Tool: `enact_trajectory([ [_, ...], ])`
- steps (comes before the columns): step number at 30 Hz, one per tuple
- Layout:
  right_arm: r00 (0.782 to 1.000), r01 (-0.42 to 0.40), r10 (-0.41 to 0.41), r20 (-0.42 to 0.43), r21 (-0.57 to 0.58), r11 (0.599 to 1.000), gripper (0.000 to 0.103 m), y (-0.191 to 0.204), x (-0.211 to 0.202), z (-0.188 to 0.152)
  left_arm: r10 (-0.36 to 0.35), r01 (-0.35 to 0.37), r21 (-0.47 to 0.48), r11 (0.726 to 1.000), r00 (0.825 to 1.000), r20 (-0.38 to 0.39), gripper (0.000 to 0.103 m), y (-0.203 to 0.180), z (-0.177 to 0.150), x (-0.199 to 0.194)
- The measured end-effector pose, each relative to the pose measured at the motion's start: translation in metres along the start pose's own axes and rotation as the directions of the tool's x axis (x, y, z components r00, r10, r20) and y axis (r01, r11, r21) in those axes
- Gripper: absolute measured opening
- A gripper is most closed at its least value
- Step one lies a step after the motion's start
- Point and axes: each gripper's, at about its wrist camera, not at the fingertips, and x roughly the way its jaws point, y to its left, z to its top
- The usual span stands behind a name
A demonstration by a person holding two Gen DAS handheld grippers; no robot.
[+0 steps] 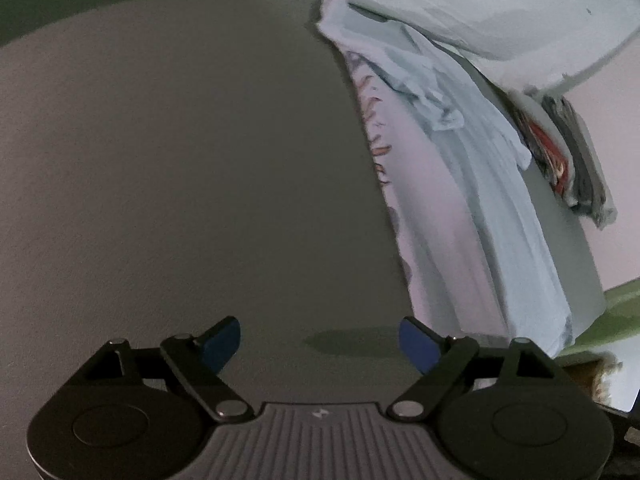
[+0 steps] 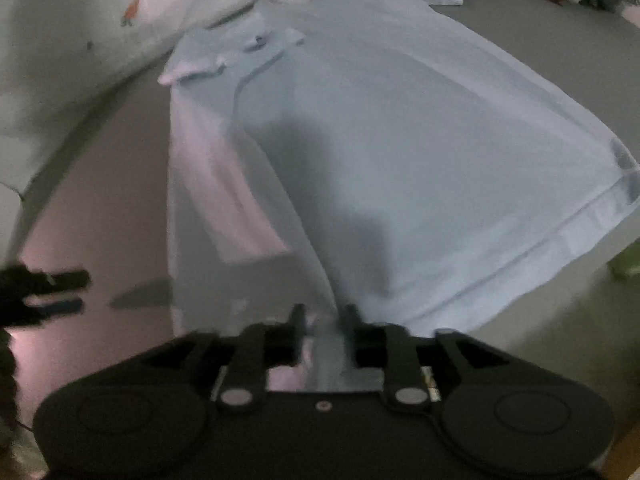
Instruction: Fold clothes
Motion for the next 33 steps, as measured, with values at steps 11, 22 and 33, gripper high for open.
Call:
enact_trajectory([
  [11, 0.988, -0.11, 0.124, 0.092, -0.144, 0.983, 0.056, -0.023, -0.025, 0.044, 0.081, -0.077, -0.064, 0.995, 0.995, 0.064, 0.089, -0.074, 0.003, 0.022],
  [22, 0.943, -0.14, 0.277, 0.187, -0.533, 0.835, 0.025, 0.015, 0.011, 0.169, 0.18, -0.136, -0.237, 0.962, 0.968, 0.174, 0.09, -0.073, 0.044, 0.022],
  [33, 0.956, -0.132, 0.233, 0.18, -0.444, 0.886, 0.058, 0.083, 0.152, 0.337, 0.113, -0.054, -0.308, 0.95, 0.978, 0.175, 0.09, -0.015, 0.167, 0.069],
])
